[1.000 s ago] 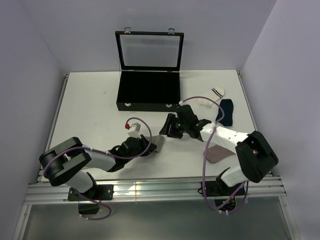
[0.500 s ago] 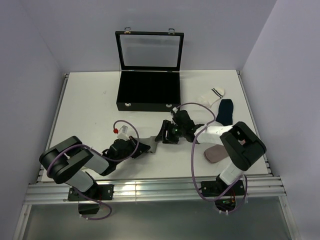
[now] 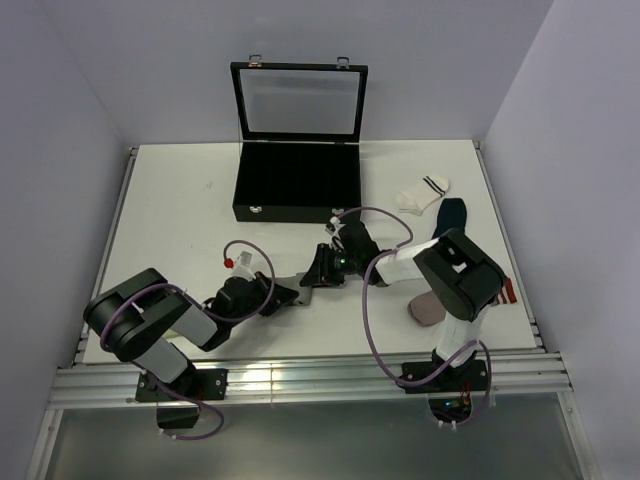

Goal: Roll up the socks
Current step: Roll the sock at the center of the board.

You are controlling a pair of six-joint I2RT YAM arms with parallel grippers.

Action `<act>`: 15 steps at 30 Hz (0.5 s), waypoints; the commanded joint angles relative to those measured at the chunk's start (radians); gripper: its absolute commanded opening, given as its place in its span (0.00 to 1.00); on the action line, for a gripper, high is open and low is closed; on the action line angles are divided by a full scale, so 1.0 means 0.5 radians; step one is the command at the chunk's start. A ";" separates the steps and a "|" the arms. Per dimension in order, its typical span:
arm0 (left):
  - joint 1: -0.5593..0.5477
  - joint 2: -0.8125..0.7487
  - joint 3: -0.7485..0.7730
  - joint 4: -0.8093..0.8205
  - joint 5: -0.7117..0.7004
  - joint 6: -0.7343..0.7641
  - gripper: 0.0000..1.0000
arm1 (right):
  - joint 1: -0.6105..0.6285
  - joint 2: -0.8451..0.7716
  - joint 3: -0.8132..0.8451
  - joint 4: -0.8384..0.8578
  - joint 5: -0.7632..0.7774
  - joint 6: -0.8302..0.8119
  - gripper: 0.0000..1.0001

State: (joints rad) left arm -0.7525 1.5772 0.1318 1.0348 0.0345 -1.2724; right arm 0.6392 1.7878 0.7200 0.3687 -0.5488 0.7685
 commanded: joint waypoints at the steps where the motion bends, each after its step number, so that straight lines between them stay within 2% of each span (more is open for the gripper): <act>1: 0.023 0.030 -0.015 -0.471 0.005 0.161 0.11 | 0.022 0.072 0.002 -0.001 0.005 -0.086 0.33; 2: 0.029 0.003 0.018 -0.556 0.002 0.182 0.16 | 0.019 0.069 -0.007 0.002 0.011 -0.089 0.23; 3: 0.038 -0.016 0.037 -0.603 -0.011 0.222 0.28 | 0.019 0.057 -0.010 -0.010 0.021 -0.110 0.20; 6: 0.054 -0.111 0.114 -0.823 -0.057 0.314 0.48 | 0.013 0.011 -0.010 -0.087 0.082 -0.162 0.07; 8: 0.066 -0.187 0.163 -0.919 -0.060 0.357 0.53 | 0.001 -0.044 -0.023 -0.127 0.106 -0.181 0.01; 15: 0.130 -0.295 0.313 -1.256 -0.213 0.541 0.51 | -0.088 -0.219 -0.102 -0.210 0.168 -0.267 0.00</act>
State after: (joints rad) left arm -0.7143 1.4258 0.2733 0.6277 0.0296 -1.1084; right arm 0.6250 1.7370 0.6952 0.3424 -0.5217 0.7052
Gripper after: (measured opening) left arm 0.509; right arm 0.163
